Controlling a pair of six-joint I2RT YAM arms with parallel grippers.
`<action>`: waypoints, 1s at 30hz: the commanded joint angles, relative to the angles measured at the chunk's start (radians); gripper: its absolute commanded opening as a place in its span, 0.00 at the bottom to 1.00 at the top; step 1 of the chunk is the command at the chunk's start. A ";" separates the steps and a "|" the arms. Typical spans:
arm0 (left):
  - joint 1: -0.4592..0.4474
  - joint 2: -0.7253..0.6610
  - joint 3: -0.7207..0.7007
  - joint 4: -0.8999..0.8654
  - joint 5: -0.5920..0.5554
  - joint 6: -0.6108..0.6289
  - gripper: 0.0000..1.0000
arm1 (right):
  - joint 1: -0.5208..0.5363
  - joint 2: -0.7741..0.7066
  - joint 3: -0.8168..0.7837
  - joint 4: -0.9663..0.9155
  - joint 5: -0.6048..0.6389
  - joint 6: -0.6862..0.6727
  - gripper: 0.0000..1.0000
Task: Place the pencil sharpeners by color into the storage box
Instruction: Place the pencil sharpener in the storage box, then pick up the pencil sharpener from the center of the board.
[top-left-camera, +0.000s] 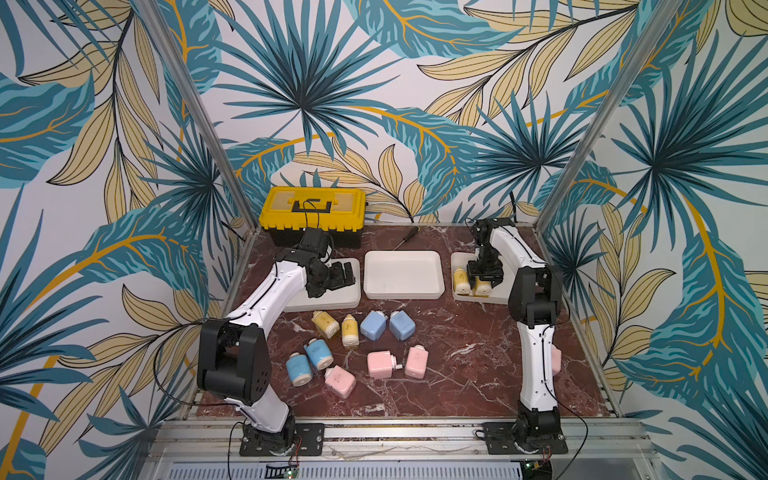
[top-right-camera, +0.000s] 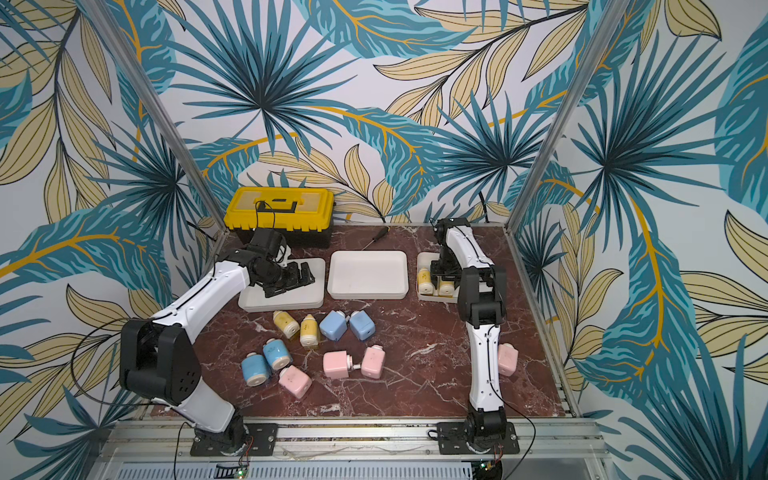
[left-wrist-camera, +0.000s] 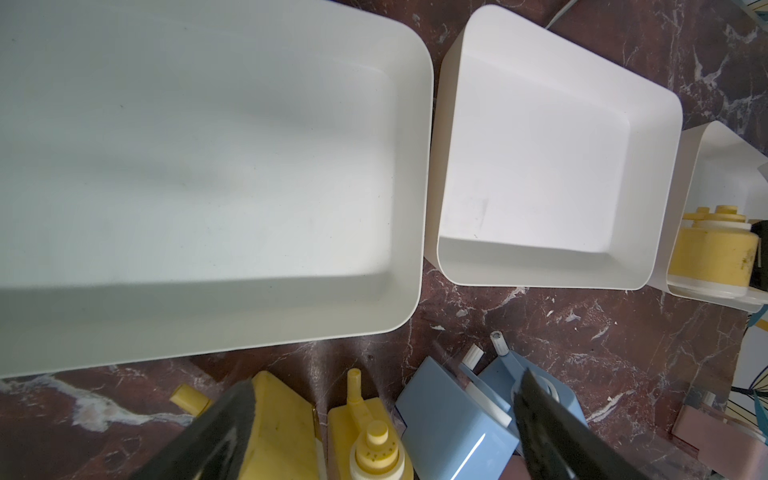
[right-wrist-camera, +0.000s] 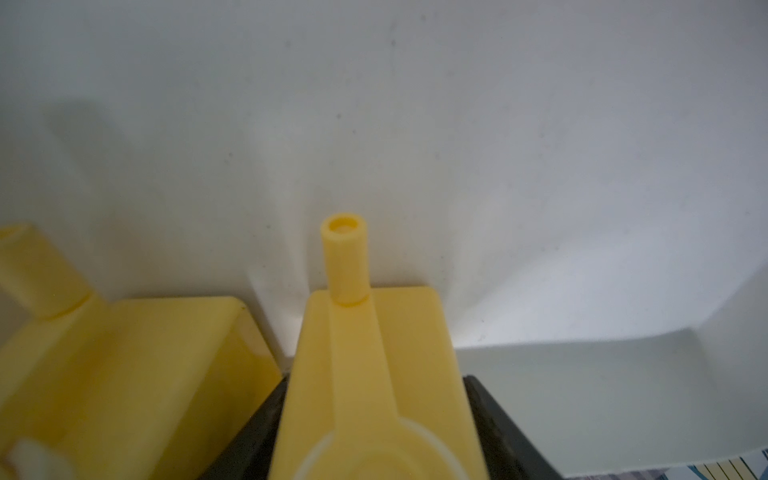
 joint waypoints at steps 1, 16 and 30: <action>0.004 -0.023 0.027 -0.006 0.007 -0.002 0.99 | 0.001 -0.064 0.008 -0.031 0.014 0.014 0.64; -0.002 -0.037 0.020 -0.006 0.007 -0.017 0.99 | 0.001 -0.197 -0.032 -0.029 0.008 0.048 0.64; -0.031 -0.120 -0.010 -0.106 -0.126 -0.033 0.99 | 0.095 -0.535 -0.251 0.050 -0.032 0.113 0.63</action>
